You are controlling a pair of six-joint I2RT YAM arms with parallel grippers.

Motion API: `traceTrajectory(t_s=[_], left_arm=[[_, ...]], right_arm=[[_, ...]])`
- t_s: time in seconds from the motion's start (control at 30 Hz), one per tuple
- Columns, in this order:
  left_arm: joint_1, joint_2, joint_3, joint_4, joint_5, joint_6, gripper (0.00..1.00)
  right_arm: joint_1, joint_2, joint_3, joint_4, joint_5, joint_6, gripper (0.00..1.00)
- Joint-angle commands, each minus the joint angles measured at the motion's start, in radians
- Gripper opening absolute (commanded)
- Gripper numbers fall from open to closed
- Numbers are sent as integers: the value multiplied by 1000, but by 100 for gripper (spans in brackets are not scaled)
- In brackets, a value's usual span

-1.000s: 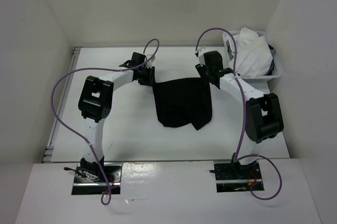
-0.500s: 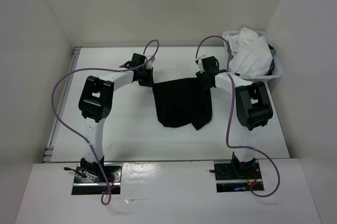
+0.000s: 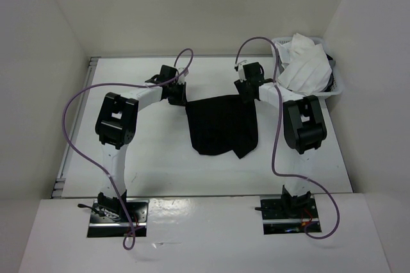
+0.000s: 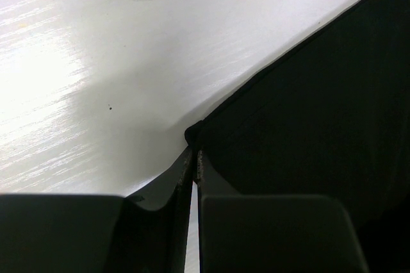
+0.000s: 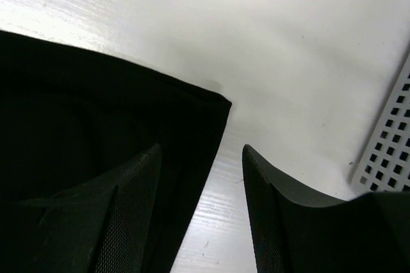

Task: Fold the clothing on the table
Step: Flatten the skirt out

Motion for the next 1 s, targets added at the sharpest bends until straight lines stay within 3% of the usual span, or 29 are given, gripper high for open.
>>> traceTrajectory(t_s=[0.0,0.97], left_arm=[[-7,-17,10,-40,22,7,9],[-16,39,37,-58,32,35,8]], right_arm=[[-2,42,42,14,-15,14,59],[-115,195,157,-16,-141,43,55]])
